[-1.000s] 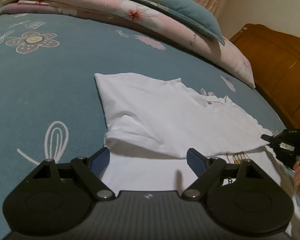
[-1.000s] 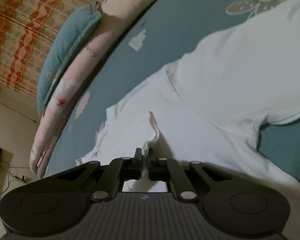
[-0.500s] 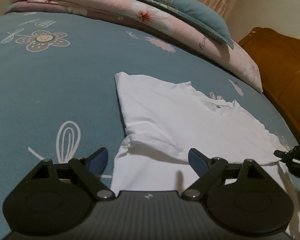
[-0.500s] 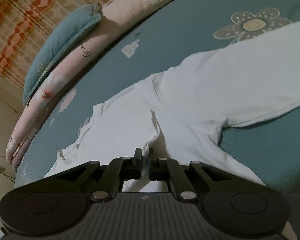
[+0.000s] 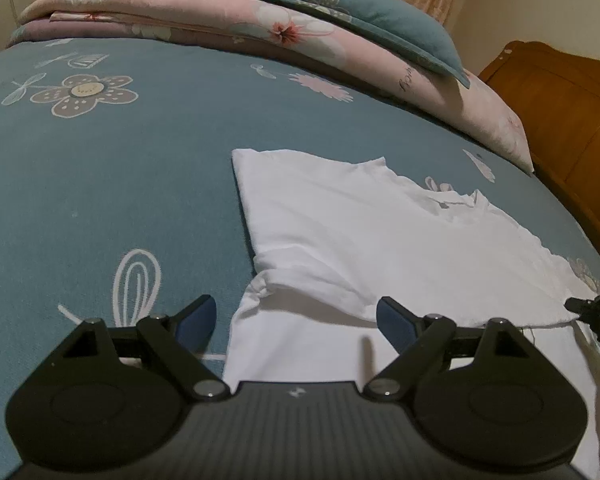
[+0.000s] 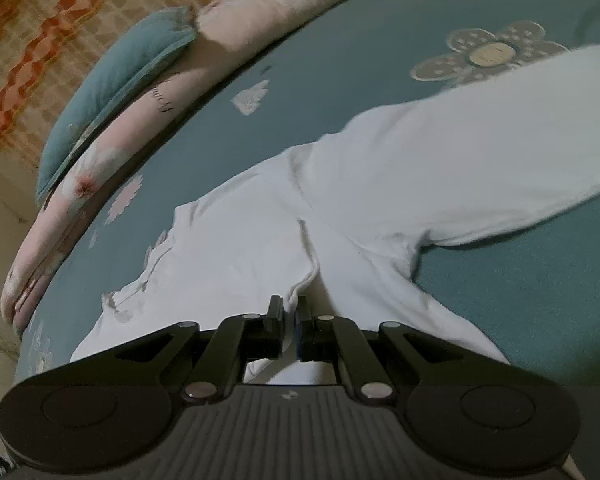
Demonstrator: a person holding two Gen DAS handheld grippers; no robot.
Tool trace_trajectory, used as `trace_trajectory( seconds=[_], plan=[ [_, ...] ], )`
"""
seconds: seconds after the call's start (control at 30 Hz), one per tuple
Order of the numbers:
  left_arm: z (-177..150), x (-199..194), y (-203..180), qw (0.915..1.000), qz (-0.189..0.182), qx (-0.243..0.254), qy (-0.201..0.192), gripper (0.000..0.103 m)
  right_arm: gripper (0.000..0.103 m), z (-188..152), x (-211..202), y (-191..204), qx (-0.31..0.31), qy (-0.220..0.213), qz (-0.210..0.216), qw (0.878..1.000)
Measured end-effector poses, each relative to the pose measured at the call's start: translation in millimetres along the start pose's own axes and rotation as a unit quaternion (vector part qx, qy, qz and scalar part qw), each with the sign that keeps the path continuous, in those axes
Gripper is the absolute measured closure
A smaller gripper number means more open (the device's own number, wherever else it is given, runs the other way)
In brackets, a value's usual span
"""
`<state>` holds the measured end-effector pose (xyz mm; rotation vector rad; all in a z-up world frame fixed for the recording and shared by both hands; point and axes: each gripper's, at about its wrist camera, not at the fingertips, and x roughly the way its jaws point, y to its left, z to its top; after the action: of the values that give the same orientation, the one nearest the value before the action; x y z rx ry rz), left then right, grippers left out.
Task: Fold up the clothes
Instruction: 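Lift the grasped shirt side with the right gripper and fold it over the body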
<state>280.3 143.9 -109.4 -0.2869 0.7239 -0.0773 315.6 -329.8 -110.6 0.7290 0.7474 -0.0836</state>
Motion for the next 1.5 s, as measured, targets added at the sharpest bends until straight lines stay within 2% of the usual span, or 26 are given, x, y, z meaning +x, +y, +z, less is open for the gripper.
trace_trajectory(
  seconds=[0.07,0.17,0.23,0.3,0.4,0.57,0.67,0.7,0.87,0.93,1.0,1.1,1.17,1.3,1.4,1.5],
  plan=[
    [3,-2,4,0.9999,-0.009,-0.013,0.004,0.016,0.089,0,-12,3,-0.006,-0.013,-0.008,1.000],
    [8,-4,12,0.9991,-0.019,-0.036,0.011,0.013,0.088,1,-34,17,-0.047,-0.024,-0.003,0.999],
    [14,-5,19,0.9985,-0.024,-0.048,0.013,0.013,0.088,-1,-43,39,-0.094,-0.004,0.032,0.995],
    [19,-6,26,0.9977,-0.030,-0.058,0.015,0.013,0.088,-7,-46,70,-0.152,0.026,0.072,0.985],
    [26,-9,39,0.9956,-0.044,-0.082,0.013,0.013,0.089,-30,-43,126,-0.248,0.057,0.129,0.958],
    [34,-18,61,0.9925,-0.049,-0.112,-0.005,0.013,0.095,-95,-10,213,-0.389,0.114,0.187,0.895],
    [37,-21,71,0.9907,-0.055,-0.123,-0.014,0.013,0.095,-129,24,250,-0.428,0.134,0.196,0.872],
    [37,-21,74,0.9902,-0.055,-0.127,-0.016,0.013,0.095,-138,35,259,-0.433,0.139,0.197,0.869],
    [40,-22,84,0.9890,-0.054,-0.136,-0.019,0.013,0.095,-181,85,282,-0.440,0.183,0.192,0.858],
    [40,-23,85,0.9888,-0.058,-0.135,-0.023,0.012,0.101,-197,91,286,-0.444,0.179,0.193,0.857],
    [40,-23,85,0.9885,-0.061,-0.137,-0.023,0.011,0.101,-207,94,291,-0.446,0.171,0.198,0.856],
    [40,-23,86,0.9880,-0.063,-0.139,-0.024,0.011,0.102,-198,90,289,-0.438,0.177,0.216,0.854],
    [40,-24,86,0.9873,-0.064,-0.143,-0.025,0.011,0.101,-187,78,282,-0.447,0.161,0.211,0.855],
    [39,-24,87,0.9843,-0.079,-0.156,-0.026,0.011,0.101,-185,82,278,-0.434,0.160,0.197,0.865],
    [39,-24,87,0.9834,-0.088,-0.156,-0.025,0.011,0.101,-206,97,289,-0.434,0.171,0.195,0.863],
    [40,-24,88,0.9824,-0.098,-0.157,-0.028,0.011,0.101,-198,92,292,-0.432,0.184,0.211,0.857]
  ],
)
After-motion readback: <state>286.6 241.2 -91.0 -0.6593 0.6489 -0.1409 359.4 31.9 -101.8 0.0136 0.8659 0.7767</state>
